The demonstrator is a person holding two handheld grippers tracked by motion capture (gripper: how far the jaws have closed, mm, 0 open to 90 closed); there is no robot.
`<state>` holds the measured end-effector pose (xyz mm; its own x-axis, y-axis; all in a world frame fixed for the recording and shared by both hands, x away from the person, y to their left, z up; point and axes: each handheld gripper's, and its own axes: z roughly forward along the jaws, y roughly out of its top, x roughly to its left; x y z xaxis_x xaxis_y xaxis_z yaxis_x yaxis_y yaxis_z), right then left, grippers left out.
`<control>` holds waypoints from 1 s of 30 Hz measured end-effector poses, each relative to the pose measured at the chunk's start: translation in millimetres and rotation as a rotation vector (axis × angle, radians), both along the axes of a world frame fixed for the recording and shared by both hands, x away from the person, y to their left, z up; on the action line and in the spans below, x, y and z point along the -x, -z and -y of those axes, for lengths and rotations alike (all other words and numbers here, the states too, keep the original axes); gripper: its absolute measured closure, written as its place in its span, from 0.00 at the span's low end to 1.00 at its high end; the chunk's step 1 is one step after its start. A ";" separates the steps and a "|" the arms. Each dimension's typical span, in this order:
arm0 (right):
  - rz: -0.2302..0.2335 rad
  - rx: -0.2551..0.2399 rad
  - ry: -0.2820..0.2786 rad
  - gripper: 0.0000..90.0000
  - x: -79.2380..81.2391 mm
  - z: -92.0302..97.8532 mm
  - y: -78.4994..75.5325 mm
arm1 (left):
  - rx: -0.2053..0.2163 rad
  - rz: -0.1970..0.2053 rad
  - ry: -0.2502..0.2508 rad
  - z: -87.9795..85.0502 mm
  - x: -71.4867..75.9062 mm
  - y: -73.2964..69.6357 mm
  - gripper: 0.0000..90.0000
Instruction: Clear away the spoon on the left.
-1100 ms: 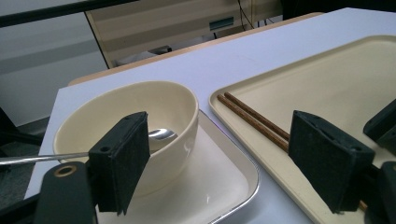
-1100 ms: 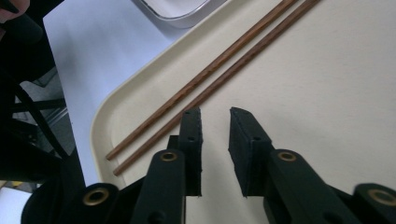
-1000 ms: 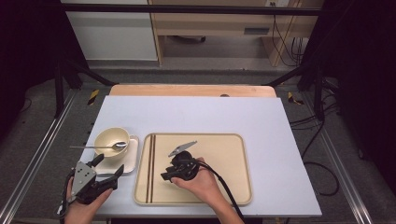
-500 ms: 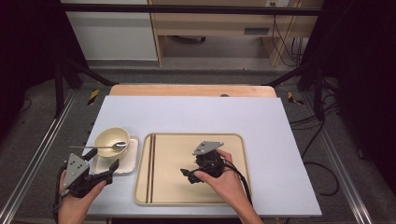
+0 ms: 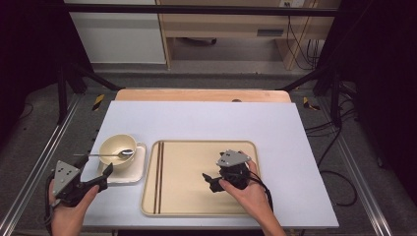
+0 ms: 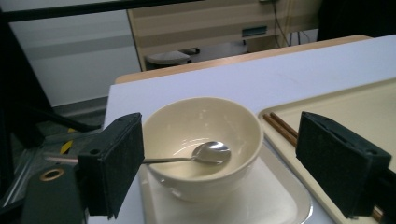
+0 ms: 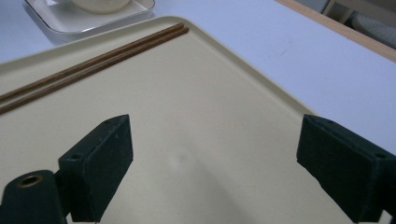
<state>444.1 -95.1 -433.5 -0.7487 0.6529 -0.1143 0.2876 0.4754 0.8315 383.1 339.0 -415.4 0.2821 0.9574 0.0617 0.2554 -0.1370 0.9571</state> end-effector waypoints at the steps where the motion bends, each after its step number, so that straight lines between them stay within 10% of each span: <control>1: 0.010 0.005 -0.001 0.14 0.0 0.6 0.6 | 0.007 -0.002 -0.008 -2.2 0.1 0.4 0.17; 16: 0.045 -0.031 -0.013 0.15 3.9 4.7 3.6 | 0.063 -0.065 -0.105 -33.2 1.2 15.1 0.22; 30: 0.018 -0.060 -0.002 0.14 7.5 15.8 -0.1 | 0.129 -0.094 -0.181 -37.2 -29.8 24.2 0.35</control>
<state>436.5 -110.9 -433.5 -0.7481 0.6577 -0.0882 0.2719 0.4250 0.8634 412.8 376.2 -439.7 0.1043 0.9911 -0.0829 0.3533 0.0410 0.9346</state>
